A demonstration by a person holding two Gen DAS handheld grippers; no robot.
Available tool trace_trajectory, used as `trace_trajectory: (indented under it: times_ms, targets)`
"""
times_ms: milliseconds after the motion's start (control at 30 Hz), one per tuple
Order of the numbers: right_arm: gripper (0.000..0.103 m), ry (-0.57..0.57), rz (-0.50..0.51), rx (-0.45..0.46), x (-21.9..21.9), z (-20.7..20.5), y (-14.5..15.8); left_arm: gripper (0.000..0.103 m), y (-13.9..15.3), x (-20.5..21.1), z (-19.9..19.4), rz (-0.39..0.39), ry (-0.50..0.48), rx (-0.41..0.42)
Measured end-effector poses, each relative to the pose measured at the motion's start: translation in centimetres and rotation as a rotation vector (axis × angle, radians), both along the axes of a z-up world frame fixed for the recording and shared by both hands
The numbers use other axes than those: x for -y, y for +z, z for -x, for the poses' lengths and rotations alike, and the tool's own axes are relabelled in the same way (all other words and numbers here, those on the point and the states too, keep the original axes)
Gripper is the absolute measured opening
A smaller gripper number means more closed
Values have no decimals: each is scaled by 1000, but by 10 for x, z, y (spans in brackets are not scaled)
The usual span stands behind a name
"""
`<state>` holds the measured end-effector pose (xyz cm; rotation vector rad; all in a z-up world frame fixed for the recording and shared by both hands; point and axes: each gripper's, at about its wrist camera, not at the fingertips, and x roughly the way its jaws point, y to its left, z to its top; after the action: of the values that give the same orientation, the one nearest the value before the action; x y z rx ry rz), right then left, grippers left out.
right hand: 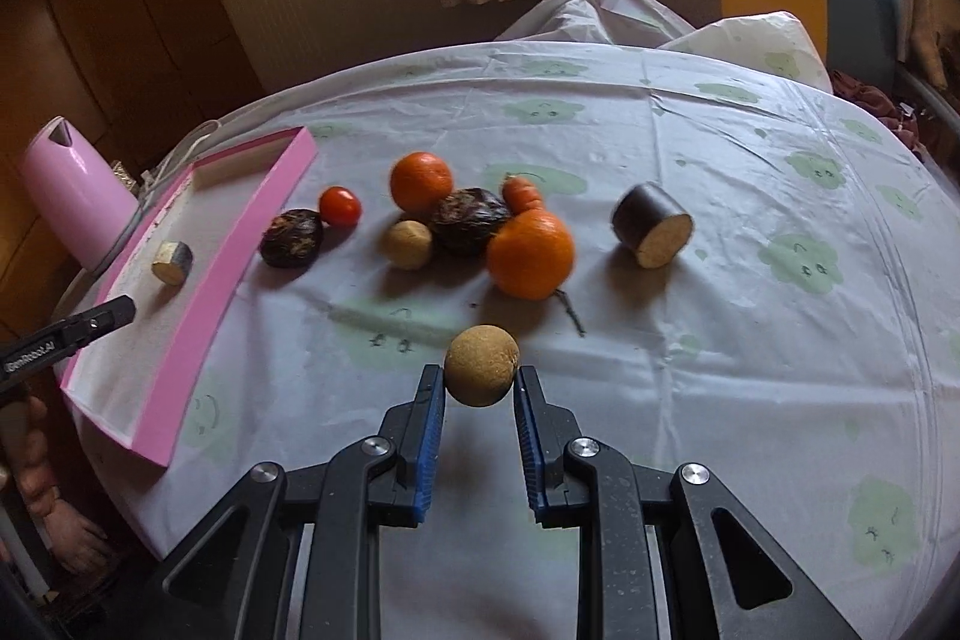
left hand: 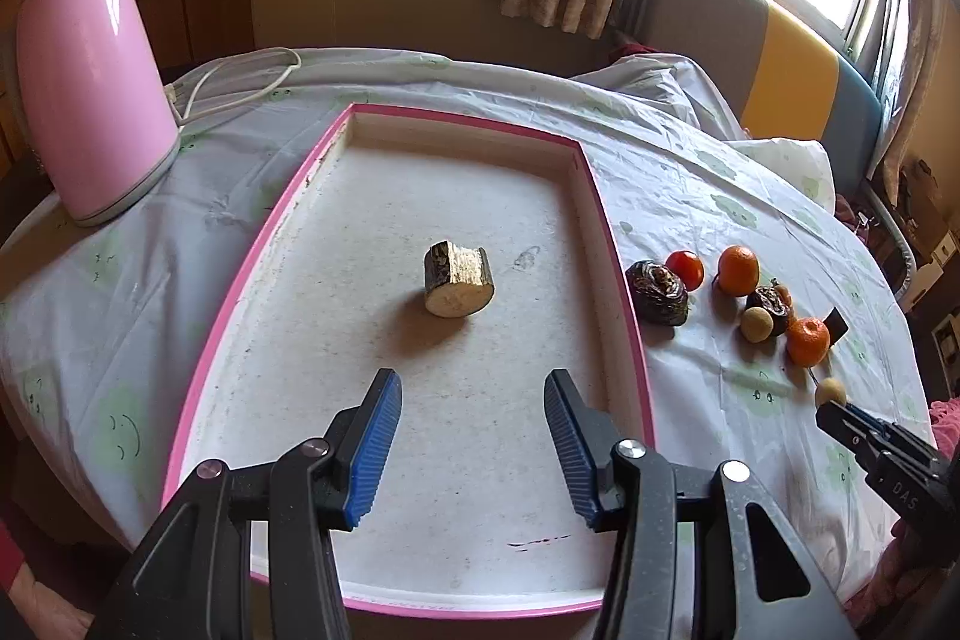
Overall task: Organize fruits
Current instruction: 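Carry the small potato into the tray with the right gripper and release it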
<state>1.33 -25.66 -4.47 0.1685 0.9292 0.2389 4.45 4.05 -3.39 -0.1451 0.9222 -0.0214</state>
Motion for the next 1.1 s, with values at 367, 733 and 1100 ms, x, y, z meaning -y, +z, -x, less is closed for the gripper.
trace_trajectory:
  times_ms: [367, 733, 1100]
  targets:
    - [23, 269, -68, 77, -104, -9, 44, 50, 7, -29, 10, 14, 70, 35]
    - [25, 400, -36, 53, -186, -28, 38, 50, 9, -52, 21, 20, 115, 51]
    - [44, 293, -23, 66, -162, -18, 36, 50, 6, -51, 19, 36, 111, 36]
